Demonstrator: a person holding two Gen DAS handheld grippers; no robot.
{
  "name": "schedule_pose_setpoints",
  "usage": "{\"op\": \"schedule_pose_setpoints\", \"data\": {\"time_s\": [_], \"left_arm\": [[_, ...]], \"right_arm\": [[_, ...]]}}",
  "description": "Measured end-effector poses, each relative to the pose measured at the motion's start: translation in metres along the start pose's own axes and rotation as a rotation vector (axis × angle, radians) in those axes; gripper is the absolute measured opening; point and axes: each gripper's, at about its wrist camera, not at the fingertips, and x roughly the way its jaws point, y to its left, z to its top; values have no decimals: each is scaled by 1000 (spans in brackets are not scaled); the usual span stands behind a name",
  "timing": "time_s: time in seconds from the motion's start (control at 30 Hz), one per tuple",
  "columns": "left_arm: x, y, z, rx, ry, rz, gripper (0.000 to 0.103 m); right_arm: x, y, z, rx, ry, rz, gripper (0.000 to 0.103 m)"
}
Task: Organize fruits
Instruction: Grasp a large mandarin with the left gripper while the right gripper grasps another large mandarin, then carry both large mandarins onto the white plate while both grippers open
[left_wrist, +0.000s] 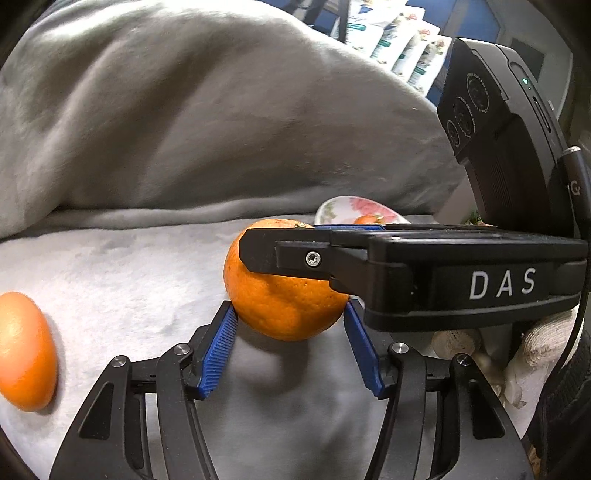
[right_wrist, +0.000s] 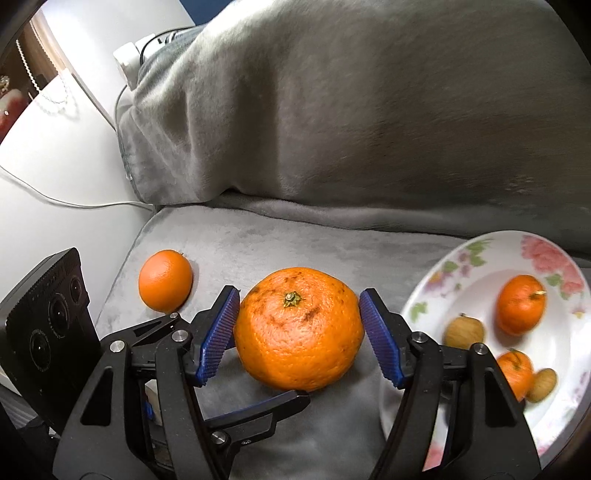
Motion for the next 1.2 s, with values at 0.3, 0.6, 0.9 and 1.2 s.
{"op": "schedule_pose_setpoints", "data": {"time_s": [0.3, 0.6, 0.9, 1.2], "left_arm": [[9, -32, 5, 35, -4, -44, 59], [11, -54, 3, 65, 10, -80, 59], [20, -69, -1, 112, 33, -71, 58], [19, -74, -3, 125, 36, -58, 62]], "right_arm": [[-33, -24, -10, 21, -44, -7, 70], [-54, -46, -22, 34, -52, -28, 70], [-62, -54, -31, 42, -73, -74, 69], [-89, -56, -29, 68, -156, -97, 69]]}}
